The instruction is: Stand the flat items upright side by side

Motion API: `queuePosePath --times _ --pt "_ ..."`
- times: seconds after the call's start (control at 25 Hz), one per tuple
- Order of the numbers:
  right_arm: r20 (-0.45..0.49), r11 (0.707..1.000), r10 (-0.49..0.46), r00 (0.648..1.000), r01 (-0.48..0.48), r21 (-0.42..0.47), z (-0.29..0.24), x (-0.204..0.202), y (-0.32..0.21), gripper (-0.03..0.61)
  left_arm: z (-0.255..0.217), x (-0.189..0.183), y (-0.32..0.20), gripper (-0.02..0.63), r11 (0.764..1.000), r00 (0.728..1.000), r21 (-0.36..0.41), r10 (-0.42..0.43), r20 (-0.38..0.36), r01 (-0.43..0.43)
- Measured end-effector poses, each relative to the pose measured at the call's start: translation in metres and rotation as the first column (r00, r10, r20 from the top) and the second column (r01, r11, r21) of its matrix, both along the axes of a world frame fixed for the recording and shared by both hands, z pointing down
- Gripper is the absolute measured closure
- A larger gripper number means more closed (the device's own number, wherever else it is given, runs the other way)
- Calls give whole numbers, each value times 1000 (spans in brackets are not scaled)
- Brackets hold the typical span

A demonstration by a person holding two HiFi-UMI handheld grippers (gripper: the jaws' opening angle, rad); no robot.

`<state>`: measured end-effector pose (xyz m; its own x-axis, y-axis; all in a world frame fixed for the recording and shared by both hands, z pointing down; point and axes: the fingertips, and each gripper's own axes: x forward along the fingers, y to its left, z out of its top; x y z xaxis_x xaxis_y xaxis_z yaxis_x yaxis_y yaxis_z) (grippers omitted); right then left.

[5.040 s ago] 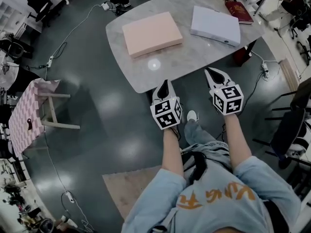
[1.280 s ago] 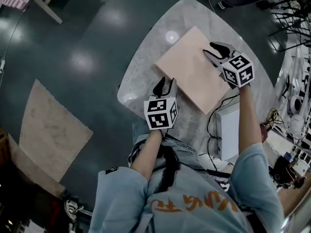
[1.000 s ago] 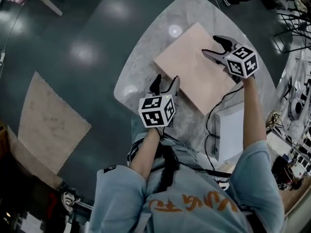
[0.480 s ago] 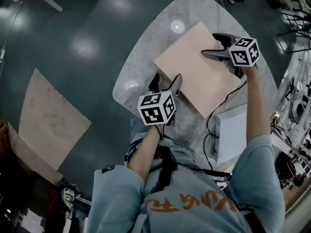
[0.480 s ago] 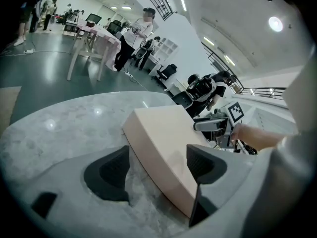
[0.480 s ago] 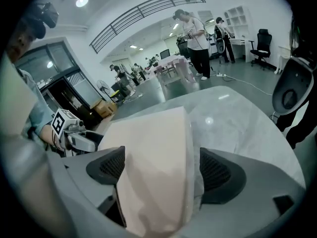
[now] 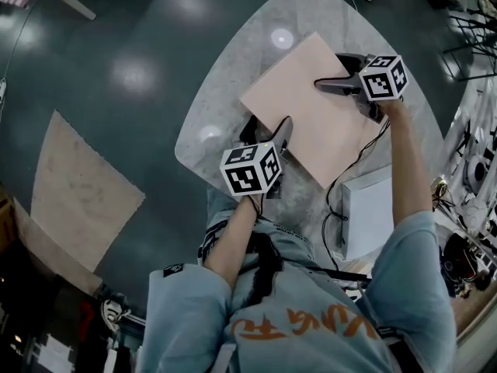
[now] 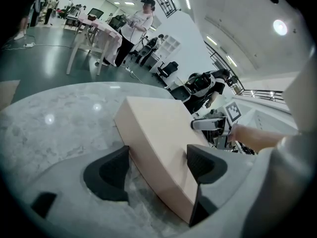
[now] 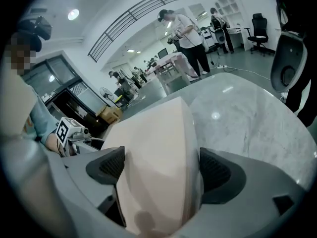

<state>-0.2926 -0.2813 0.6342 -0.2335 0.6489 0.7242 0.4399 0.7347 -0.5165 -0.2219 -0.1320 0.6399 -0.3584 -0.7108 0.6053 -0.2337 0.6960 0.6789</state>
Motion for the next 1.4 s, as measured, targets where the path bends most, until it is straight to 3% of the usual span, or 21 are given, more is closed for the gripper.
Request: queuePosePath --times 0.44,0.84,1.04,1.4 --pt "73 999 45 996 -47 21 -15 3 2 123 -6 -6 2 230 999 999 -21 30 41 -29" --pt "196 994 104 975 -108 9 -52 6 22 124 -38 -16 22 221 993 974 -85 98 206 -82" --pt "260 989 141 955 -145 -4 -72 8 32 124 -59 -22 34 216 985 940 -119 153 305 -122" --pt "382 975 216 898 -216 -44 -115 8 46 124 -104 -40 50 215 963 841 -205 253 477 -173"
